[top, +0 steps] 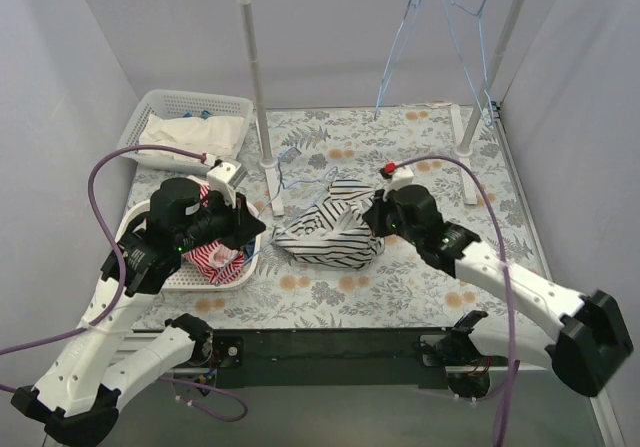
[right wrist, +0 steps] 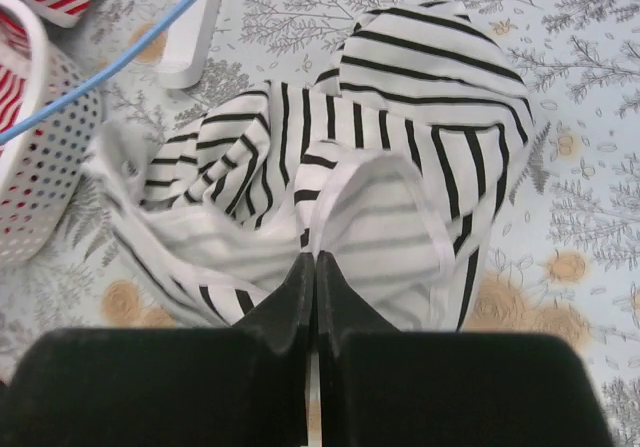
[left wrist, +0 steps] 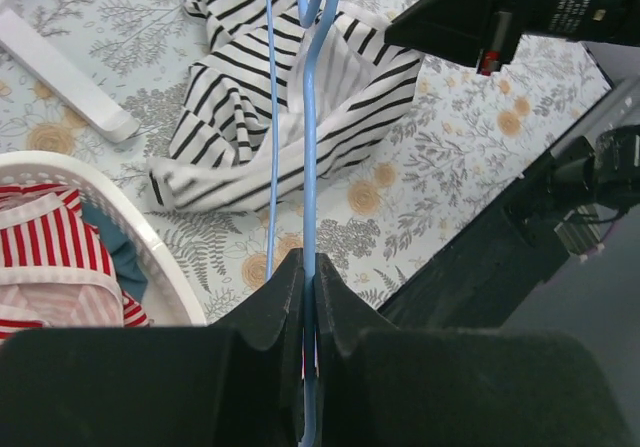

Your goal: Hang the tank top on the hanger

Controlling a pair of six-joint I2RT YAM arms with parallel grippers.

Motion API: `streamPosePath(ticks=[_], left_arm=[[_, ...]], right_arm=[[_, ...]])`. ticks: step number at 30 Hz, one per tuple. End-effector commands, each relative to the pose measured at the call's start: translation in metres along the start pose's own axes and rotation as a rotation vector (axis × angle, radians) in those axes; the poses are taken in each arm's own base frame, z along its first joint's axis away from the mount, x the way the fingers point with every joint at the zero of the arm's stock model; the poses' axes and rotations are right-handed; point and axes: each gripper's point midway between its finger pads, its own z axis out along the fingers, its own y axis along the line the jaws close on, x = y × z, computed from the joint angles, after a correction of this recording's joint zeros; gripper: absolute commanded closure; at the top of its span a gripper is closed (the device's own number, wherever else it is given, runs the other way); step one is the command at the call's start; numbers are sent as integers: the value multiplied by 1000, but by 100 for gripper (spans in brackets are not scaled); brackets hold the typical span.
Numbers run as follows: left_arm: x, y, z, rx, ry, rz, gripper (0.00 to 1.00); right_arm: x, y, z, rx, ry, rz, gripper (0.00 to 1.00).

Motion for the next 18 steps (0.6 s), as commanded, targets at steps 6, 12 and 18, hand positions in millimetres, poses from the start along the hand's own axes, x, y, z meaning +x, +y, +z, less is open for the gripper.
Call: streamPosePath(ticks=[6,12,18], left_arm=[[0,-35,0,203,70,59,100],[11,-43,9,237,144,63,100],[23,-43,7,198,188,89,100]], right_arm=[[88,7,-65,-180,35,233,99],[146,-1,-74,-177,139,281,69],[91,-20,-80,-41,-18,227,51]])
